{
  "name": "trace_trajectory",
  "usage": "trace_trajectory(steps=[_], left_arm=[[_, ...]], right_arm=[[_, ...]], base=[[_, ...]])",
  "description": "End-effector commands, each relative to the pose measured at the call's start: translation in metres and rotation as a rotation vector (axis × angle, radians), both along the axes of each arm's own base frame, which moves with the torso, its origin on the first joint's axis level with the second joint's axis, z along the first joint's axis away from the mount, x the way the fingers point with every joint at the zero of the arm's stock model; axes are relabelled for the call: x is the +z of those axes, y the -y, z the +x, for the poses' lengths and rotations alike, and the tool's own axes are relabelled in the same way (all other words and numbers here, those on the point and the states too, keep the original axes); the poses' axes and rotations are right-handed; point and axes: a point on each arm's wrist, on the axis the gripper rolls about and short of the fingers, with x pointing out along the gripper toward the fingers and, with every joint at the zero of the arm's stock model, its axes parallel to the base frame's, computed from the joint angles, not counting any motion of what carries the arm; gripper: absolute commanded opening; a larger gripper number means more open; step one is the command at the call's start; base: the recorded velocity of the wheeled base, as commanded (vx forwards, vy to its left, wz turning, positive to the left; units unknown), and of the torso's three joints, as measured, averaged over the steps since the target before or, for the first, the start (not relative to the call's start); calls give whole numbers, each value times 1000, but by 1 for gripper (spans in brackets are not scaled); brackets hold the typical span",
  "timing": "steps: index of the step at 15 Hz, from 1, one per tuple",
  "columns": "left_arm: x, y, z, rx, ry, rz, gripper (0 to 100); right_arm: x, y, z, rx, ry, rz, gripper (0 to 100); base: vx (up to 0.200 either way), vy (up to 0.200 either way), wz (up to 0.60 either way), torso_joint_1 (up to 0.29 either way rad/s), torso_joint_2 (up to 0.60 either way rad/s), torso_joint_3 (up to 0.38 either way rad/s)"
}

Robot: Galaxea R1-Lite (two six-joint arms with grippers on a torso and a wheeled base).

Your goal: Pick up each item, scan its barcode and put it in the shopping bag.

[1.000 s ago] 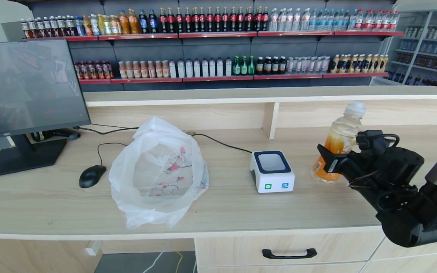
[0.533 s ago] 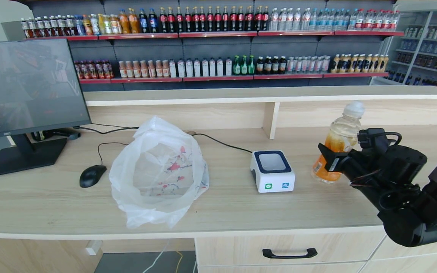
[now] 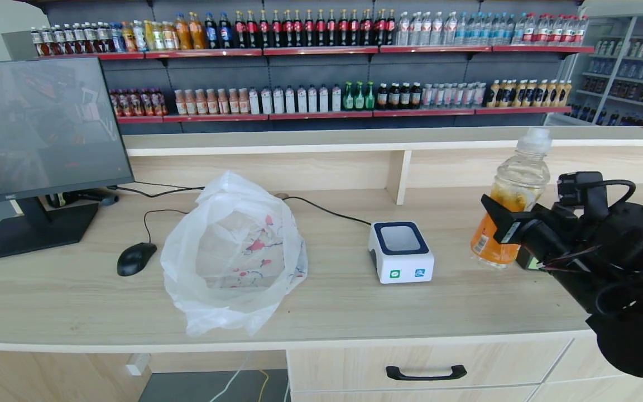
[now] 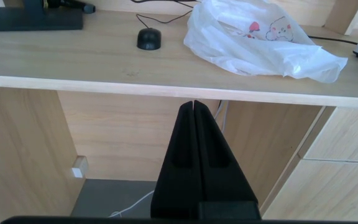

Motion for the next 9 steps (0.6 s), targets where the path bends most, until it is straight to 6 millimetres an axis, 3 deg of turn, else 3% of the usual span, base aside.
trace_trajectory(steps=[1,9], left_arm=[[0,0,0,0,1,0,0],[0,0,0,0,1,0,0]], right_arm=[[28,0,-23,8,86,9,0],[67,7,-92,20,230,4,0]], base=[[0,0,0,0,0,0],[0,0,0,0,0,0]])
